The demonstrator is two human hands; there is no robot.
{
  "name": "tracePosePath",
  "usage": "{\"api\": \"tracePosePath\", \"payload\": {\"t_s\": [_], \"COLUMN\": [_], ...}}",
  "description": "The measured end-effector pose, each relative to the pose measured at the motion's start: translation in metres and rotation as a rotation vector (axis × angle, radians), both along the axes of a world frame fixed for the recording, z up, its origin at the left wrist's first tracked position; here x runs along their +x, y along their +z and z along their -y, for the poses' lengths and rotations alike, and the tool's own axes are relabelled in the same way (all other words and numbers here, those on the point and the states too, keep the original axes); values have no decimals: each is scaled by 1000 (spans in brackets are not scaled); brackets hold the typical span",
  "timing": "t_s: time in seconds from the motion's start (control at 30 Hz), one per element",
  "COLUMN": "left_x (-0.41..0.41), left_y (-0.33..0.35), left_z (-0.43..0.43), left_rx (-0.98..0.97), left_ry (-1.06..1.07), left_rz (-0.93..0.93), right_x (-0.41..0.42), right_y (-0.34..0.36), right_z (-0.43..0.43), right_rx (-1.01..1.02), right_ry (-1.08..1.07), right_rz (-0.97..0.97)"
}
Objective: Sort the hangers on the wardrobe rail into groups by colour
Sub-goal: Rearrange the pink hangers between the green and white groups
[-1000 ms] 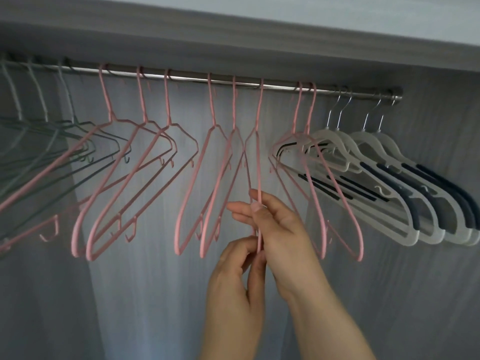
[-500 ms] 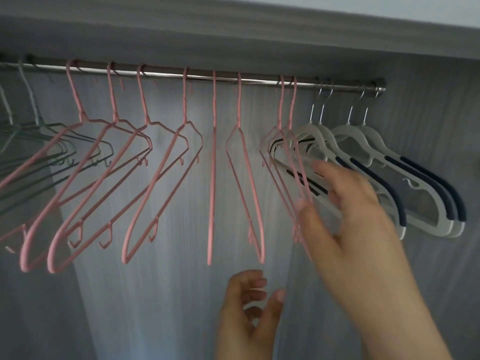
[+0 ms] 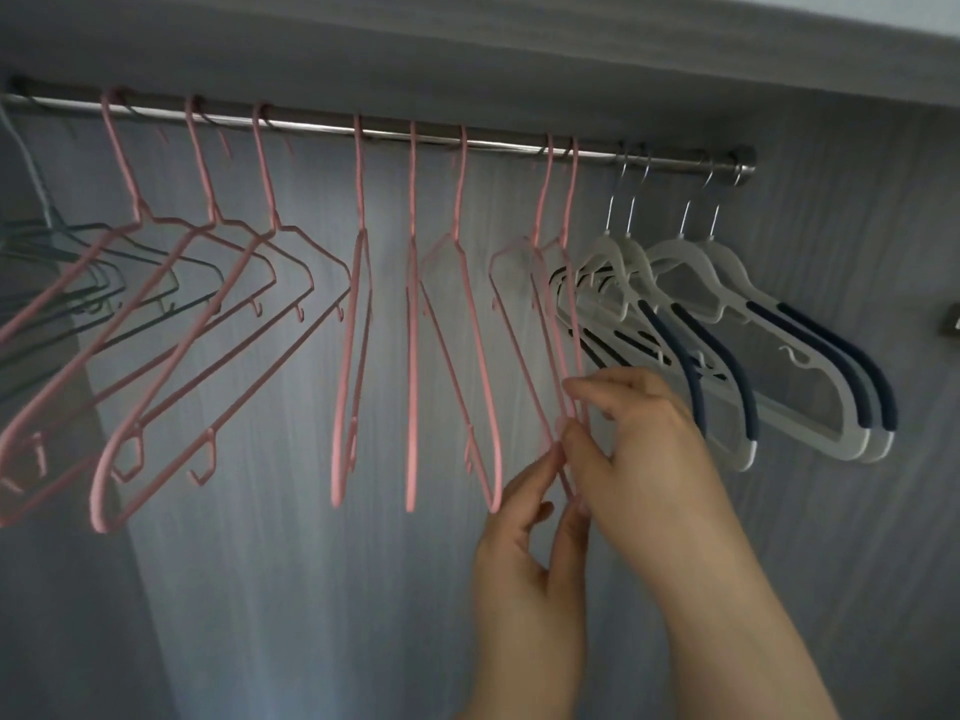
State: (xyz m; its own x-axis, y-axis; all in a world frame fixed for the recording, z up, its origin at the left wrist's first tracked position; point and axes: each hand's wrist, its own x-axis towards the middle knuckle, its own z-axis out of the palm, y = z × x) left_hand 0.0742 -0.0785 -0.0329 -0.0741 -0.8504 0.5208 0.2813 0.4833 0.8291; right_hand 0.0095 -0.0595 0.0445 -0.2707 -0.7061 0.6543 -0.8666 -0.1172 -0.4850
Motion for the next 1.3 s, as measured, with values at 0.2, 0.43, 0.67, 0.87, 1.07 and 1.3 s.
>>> {"api": "tracePosePath", "payload": {"t_s": [0.2,0.43,0.67,0.87,1.07,1.3], "left_x": [-10,-9,-3,1,-3,-13], "left_y": [-1,-2,-1,-5,-9,-16], "left_z": [3,5,4,6,8,-3], "left_rx": [41,8,-8,-39,-65,147], "left_ry": [-11,30,80,145,205,178], "left_rz": [54,-50,-72,-52,-28,-171], "right_x": [1,0,8,12,2,-31], "right_y": [4,7,7,6,15,26], "right_z": [5,11,12,13,-1,-2], "right_rx": [-13,47,42,3,-159,-98], "right_ry": [-57,-104,-25,8,73,-94], "right_rz": [-36,-71,-43,-46,-79,-151]}}
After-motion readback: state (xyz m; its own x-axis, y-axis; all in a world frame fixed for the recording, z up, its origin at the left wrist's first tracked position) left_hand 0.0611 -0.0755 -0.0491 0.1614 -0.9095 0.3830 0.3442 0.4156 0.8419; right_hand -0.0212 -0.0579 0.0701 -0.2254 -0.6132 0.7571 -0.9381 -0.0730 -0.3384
